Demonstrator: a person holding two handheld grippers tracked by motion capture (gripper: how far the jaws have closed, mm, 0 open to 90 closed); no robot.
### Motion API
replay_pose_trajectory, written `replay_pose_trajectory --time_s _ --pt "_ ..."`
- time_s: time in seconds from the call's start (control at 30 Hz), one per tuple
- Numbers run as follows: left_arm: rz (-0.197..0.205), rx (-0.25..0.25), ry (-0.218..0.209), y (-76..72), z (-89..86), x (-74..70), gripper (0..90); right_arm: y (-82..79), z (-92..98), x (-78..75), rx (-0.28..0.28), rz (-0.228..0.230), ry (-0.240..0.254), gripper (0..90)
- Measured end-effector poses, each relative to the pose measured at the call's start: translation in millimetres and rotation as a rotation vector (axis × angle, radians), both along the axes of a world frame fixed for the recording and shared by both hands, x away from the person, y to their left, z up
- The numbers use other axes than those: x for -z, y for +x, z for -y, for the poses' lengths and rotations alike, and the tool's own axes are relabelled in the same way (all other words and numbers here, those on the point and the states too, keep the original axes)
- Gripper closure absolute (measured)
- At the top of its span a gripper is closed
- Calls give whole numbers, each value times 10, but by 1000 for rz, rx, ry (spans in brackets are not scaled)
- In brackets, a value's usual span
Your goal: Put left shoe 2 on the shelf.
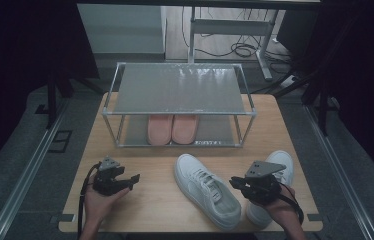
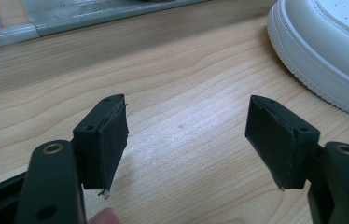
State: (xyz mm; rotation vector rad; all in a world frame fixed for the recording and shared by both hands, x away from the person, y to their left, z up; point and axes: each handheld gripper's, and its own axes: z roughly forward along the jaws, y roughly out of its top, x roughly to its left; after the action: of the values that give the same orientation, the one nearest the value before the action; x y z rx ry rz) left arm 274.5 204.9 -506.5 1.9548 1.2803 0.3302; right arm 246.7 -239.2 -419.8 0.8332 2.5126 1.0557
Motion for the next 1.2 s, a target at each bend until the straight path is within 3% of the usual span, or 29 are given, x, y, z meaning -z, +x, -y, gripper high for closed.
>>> replay_pose_trajectory --time_s 0.2,0.47,0.9,1.2 --pt "1 0 -1 3 6 -7 302 5 -38 47 33 7 -20 626" --pt "-2 3 -2 5 14 -1 301 45 -202 156 23 -33 -79 557" --pt "-7 6 -1 12 17 12 301 161 -435 303 69 -72 -149 551" --pt "-6 5 -6 10 7 8 301 272 -552 427 104 -117 -171 711"
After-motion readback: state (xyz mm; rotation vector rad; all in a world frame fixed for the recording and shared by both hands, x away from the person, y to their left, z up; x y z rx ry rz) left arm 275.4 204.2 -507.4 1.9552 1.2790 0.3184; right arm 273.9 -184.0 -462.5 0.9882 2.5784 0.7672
